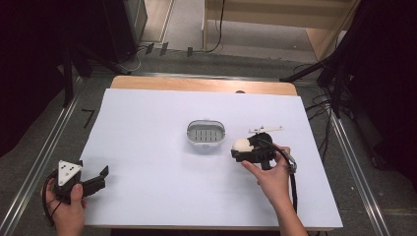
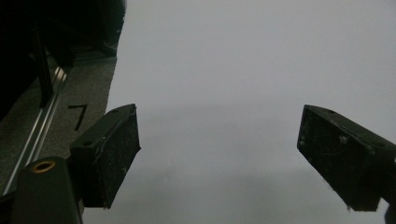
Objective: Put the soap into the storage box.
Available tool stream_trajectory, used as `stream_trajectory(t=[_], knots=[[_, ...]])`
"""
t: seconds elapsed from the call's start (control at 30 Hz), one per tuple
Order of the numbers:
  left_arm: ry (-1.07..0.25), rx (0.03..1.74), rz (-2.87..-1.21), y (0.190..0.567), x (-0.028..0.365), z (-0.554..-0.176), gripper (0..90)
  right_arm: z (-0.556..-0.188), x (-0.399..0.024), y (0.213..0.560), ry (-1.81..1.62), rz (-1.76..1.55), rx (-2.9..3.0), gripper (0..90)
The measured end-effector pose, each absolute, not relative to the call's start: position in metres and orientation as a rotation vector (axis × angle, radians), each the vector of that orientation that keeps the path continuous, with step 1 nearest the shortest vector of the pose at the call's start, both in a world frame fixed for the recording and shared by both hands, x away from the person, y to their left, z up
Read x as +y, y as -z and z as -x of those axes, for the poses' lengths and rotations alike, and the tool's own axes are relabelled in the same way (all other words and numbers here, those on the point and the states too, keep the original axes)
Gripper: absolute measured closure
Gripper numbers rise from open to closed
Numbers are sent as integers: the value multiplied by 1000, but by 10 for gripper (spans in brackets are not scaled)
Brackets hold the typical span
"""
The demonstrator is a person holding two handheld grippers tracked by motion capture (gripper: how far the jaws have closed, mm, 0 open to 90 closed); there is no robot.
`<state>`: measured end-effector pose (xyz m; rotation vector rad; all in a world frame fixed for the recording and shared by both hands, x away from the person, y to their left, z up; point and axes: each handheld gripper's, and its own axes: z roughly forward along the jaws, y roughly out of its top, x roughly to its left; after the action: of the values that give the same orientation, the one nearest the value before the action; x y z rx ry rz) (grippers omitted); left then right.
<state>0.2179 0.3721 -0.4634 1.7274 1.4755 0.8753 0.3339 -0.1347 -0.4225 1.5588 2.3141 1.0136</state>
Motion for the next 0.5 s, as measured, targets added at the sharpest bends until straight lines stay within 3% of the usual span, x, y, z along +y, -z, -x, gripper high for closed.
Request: stream_trajectory(t=[0.5], knots=[[-871, 1473, -1721, 463, 373, -218, 139, -343, -118, 410, -1020, -1525, 2335, 248]])
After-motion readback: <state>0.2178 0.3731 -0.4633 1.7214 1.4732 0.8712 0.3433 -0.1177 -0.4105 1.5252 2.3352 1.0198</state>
